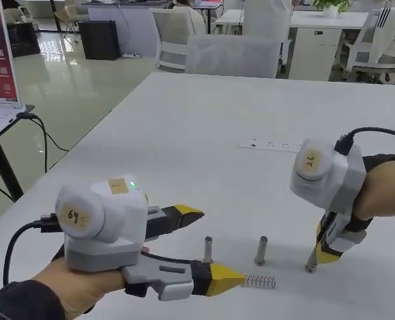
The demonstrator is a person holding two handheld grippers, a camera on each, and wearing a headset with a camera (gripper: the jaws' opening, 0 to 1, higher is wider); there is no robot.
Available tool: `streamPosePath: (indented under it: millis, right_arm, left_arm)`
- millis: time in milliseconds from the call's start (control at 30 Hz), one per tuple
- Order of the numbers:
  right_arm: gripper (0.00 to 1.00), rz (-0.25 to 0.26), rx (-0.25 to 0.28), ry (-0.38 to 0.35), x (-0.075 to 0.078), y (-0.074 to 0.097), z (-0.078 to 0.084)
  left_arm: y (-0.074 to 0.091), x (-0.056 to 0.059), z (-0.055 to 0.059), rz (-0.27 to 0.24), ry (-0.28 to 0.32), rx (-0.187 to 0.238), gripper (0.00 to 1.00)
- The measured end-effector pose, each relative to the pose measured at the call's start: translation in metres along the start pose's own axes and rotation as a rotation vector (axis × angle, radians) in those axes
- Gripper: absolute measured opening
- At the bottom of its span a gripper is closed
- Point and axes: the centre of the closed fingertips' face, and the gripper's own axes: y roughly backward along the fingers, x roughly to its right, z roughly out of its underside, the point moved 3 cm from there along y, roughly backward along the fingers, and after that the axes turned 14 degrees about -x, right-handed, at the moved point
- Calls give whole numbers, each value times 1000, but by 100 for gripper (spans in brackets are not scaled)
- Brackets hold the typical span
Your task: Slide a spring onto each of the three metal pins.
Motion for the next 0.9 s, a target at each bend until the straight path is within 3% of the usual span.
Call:
streamPosePath:
  millis: [633, 900]
  right_arm:
    - [9, -6, -6, 14, -3, -7, 0]
    - [16, 6, 6, 6, -2, -6, 2]
  left_arm:
    - [-1, 0, 1, 1, 1, -4, 65]
    - [-1, 1, 1, 4, 0, -6, 65]
